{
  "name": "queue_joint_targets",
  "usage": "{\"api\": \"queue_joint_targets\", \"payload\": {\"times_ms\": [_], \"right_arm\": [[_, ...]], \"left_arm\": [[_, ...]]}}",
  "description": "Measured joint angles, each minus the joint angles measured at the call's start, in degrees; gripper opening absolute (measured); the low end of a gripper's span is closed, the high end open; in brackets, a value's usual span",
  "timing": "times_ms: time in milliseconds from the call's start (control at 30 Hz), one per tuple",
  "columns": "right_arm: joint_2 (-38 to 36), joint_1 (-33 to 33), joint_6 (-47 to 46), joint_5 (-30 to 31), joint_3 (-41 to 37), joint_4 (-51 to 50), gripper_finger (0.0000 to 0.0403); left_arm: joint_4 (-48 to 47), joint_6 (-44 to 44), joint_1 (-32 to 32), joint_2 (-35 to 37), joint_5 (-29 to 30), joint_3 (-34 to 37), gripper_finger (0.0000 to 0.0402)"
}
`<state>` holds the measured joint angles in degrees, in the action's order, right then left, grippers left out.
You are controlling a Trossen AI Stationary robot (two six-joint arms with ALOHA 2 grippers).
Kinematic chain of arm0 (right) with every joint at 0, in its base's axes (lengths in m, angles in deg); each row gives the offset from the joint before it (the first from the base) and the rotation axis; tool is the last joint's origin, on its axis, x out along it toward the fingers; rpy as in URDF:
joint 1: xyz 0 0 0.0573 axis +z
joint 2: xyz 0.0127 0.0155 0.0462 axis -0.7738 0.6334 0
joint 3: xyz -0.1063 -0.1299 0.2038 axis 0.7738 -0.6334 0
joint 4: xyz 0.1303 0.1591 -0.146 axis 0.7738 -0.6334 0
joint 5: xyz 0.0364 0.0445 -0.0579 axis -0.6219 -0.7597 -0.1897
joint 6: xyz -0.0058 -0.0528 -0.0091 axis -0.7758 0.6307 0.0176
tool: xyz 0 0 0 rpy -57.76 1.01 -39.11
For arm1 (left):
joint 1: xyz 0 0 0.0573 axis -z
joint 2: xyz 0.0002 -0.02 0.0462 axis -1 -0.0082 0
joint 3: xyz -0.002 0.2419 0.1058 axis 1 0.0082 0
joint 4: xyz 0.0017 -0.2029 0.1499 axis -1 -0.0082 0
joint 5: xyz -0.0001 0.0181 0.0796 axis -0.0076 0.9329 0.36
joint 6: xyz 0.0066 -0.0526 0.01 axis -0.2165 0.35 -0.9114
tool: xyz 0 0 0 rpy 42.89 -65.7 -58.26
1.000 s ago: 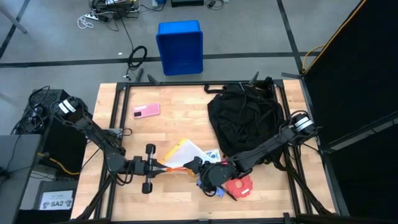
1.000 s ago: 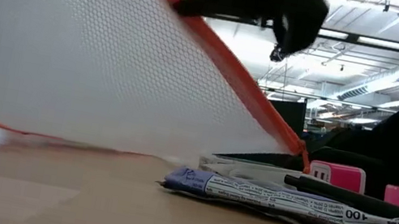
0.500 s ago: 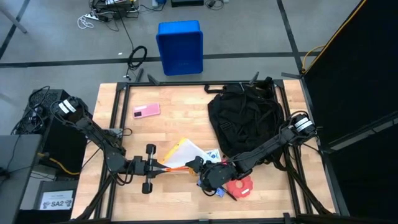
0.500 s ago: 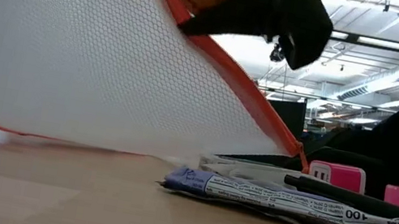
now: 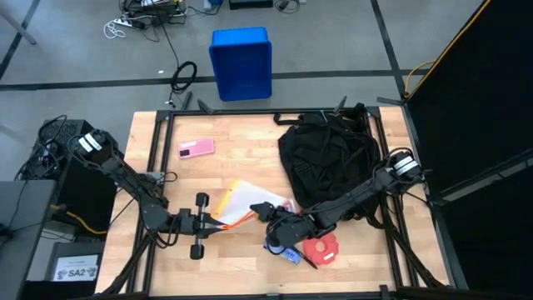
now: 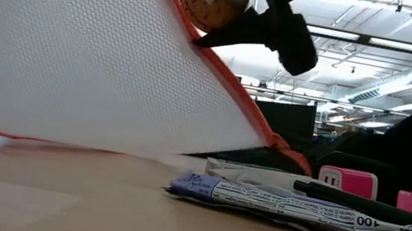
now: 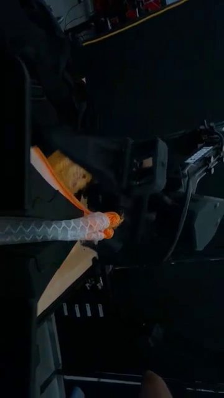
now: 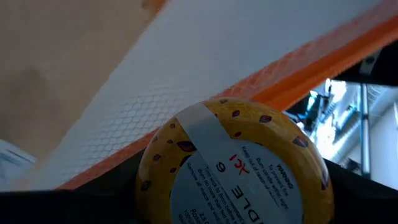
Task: Unpack backpack
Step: Put the scented candle into the zip bag
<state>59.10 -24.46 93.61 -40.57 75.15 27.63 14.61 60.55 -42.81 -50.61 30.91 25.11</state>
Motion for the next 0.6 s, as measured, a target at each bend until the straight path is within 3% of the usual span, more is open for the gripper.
{"api": "queue_joint_targets", "payload": {"times_ms": [400,600], "right_arm": [[-0.1,-1.2,7.5,3.5,0.0,5.7,0.0258],[-0.1,-1.2,6.4,3.5,0.0,5.2,0.0258]], "left_arm": [[-0.7,0.6,0.0,0.0,0.0,0.0,0.0],[-0.8,0.9,0.0,0.0,0.0,0.0,0.0]]}}
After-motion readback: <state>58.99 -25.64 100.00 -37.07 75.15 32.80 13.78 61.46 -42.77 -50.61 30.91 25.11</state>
